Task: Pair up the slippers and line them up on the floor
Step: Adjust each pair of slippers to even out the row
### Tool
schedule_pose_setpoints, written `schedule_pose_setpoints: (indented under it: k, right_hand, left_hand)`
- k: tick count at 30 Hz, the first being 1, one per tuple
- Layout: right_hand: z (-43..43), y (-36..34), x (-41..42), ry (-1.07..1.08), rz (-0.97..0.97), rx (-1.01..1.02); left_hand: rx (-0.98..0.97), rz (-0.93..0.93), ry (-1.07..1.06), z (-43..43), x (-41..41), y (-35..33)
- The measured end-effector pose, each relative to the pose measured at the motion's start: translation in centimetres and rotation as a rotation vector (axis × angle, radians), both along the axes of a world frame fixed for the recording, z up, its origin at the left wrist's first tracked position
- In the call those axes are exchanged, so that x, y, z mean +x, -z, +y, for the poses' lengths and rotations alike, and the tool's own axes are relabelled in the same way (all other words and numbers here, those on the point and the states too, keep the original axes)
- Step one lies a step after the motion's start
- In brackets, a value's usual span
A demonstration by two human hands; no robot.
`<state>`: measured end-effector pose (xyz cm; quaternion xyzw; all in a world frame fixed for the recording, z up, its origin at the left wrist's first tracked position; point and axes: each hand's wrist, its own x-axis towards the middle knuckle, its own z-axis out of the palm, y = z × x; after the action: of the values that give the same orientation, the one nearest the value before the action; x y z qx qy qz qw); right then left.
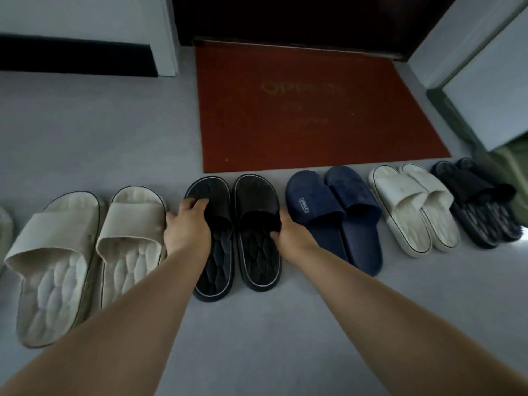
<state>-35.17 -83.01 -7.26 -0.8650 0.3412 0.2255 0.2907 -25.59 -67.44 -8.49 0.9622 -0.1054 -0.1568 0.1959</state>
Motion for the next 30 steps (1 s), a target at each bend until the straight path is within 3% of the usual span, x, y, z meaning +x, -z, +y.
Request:
schedule_pose_setpoints:
  k: [12, 15, 19, 24, 27, 30]
  right_hand:
    - [-2.1, -1.9, 0.6, -0.063, 0.012, 0.061]
    - [-0.5, -2.4, -1.0, 0.130, -0.095, 0.090]
    - [5.1, -3.7, -3.9, 0.374, -0.246, 0.235]
    - [12.3, -5.2, -2.9, 0.101, -0.216, 0.495]
    - [14.8, -4.2, 1.2, -0.153, -0.198, 0.482]
    - [16.6, -1.9, 3.7, -0.276, -0.250, 0.474]
  left_hand:
    - [0.062, 0.095, 0.054, -1.0, -0.4, -0.8]
    - [0.075, 0.194, 0.082, -0.4, -1.9, -2.3]
    - [0.244, 0.260, 0.162, 2.1, -2.8, -7.8]
    - [0.398, 0.299, 0.163, 8.7, -1.3, -13.8]
    - [0.451, 0.274, 0.017, 13.4, 1.1, -12.1]
    - [0.520, 0.342, 0.029, 17.8, 3.1, -7.4]
